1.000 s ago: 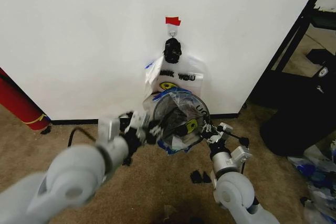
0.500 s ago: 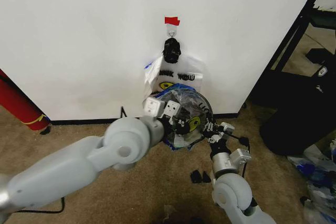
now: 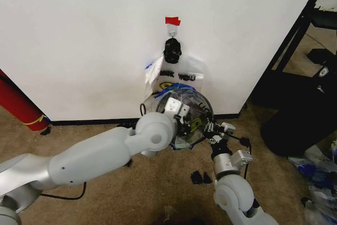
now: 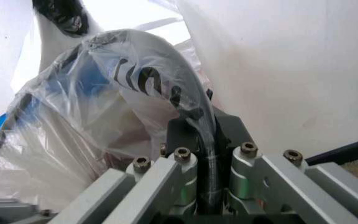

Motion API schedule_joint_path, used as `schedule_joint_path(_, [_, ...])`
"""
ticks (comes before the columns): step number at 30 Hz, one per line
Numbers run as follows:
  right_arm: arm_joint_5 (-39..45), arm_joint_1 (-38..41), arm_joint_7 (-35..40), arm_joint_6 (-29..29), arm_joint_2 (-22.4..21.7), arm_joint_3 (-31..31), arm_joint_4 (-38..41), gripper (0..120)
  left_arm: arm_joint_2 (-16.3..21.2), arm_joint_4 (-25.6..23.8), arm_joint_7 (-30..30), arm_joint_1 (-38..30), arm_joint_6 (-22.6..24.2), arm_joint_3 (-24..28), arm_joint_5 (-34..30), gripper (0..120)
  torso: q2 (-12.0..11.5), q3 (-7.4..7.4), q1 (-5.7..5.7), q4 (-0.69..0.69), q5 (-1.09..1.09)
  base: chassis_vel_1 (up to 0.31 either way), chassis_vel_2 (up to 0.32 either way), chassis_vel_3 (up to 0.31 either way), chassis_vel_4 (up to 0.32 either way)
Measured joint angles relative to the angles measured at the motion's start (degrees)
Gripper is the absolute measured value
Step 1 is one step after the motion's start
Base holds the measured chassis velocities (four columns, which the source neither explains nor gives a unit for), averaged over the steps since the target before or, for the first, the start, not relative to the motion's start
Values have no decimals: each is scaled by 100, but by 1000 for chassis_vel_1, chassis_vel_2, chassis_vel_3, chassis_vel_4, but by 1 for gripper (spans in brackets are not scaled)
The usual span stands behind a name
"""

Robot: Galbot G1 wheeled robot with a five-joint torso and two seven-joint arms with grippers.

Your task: Pick up the garbage bag from the wall and place it over the trash bin.

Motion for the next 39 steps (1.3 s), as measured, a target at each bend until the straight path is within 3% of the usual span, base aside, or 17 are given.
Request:
schedule_joint_path(14, [-7, -56, -88, 18, -8, -71, 85, 1, -414, 1013, 0, -170, -3, 277, 541, 0, 0, 0, 0, 0, -1, 0, 0, 0, 0])
schedule_joint_path(29, [105, -157, -113, -22, -42, -89, 222, 1, -464, 1437, 141, -88, -129, 321, 1195, 0, 0, 0, 0, 0, 0, 0, 0, 0, 0])
schedule_joint_path(39, [744, -139, 36, -244, -58, -44, 336, 1, -512, 1566, 211, -35, -289, 281, 1322, 0, 0, 0, 0, 0, -1, 0, 0, 0, 0])
